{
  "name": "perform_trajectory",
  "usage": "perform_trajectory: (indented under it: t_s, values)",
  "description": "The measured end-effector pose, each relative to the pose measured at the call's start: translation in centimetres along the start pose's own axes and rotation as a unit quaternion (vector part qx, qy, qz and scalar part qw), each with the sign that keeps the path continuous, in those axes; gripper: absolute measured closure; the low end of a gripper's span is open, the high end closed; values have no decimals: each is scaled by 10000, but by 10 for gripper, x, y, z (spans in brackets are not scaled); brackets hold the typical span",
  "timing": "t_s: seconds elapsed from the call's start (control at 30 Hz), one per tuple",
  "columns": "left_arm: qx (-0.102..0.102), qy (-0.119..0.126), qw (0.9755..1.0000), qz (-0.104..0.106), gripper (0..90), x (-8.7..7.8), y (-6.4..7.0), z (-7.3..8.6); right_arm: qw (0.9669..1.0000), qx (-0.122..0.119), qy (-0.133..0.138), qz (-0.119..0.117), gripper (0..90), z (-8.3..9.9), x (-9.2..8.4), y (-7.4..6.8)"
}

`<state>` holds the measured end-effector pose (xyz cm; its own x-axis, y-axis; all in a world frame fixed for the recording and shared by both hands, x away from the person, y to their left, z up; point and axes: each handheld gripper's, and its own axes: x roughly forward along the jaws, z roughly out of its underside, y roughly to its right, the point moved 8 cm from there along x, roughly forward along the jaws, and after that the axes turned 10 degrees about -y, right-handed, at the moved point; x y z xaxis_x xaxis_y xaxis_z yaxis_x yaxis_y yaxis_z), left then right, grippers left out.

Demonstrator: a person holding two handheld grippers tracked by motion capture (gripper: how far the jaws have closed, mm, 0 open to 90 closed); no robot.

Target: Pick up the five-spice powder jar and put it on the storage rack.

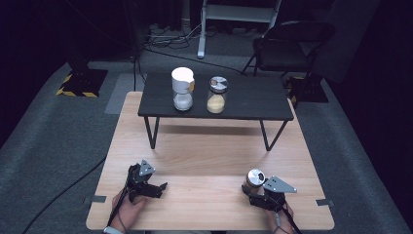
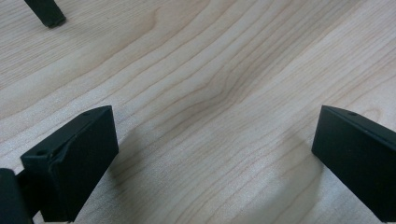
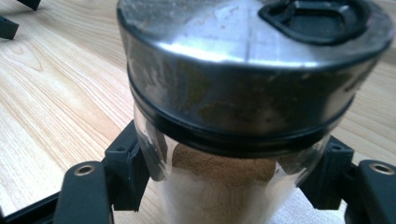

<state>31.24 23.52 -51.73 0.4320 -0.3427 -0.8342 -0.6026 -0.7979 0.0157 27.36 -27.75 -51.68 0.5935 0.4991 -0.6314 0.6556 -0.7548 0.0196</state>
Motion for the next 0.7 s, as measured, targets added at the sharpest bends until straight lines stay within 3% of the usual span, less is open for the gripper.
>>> perform_trajectory:
  t_s: [0.3, 0.7]
  values:
    - [-5, -4, 10000, -8, 3, 0, 0, 0, 10000, 25, 60, -55, 296, -24, -13, 7]
    - [-83, -6, 9999, -57, 3, 0, 2, 0, 9998, -68, 173, 69, 297, -87, -45, 24]
